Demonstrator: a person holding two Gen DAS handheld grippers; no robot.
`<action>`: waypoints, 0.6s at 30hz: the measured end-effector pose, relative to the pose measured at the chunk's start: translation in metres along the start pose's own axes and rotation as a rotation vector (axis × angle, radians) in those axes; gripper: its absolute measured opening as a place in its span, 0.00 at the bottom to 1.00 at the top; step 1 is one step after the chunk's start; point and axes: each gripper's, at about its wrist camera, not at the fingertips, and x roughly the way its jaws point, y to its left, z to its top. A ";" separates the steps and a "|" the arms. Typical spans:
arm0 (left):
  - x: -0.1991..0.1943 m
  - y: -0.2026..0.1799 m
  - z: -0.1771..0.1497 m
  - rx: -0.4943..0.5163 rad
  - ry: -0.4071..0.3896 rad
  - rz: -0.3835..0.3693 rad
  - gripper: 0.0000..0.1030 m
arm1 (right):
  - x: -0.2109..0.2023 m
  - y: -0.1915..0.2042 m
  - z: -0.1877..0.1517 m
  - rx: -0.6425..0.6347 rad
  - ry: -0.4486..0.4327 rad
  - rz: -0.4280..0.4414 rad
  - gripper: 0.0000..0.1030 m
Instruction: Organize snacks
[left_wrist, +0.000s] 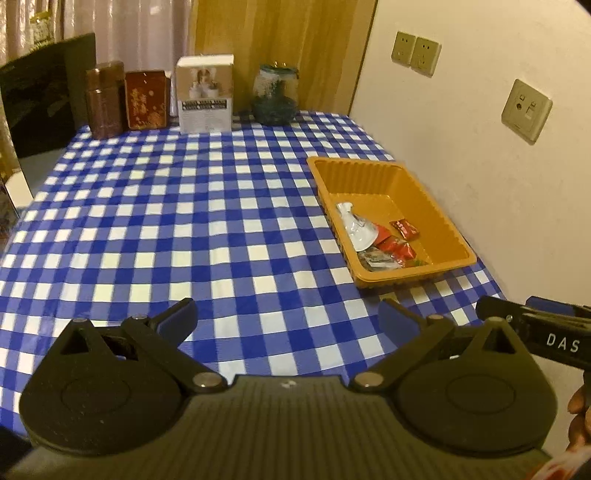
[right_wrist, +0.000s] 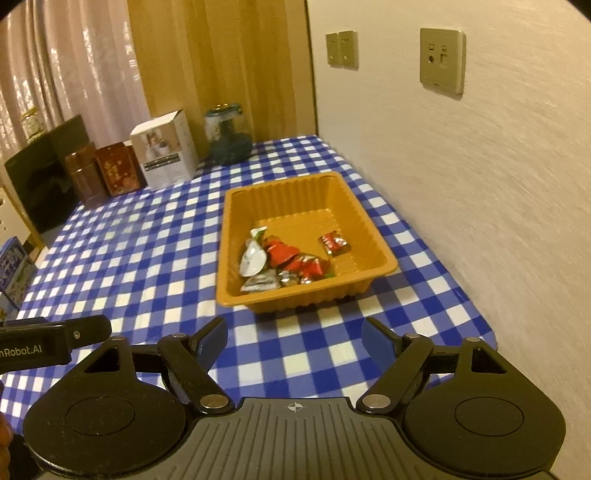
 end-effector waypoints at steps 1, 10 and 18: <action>-0.004 0.001 -0.002 0.004 -0.007 0.007 1.00 | -0.002 0.002 -0.001 -0.004 0.001 0.005 0.77; -0.018 0.010 -0.011 -0.005 -0.007 0.012 1.00 | -0.011 0.016 -0.007 -0.036 0.004 0.012 0.77; -0.021 0.011 -0.011 -0.009 -0.004 0.005 1.00 | -0.013 0.016 -0.005 -0.043 -0.004 0.016 0.77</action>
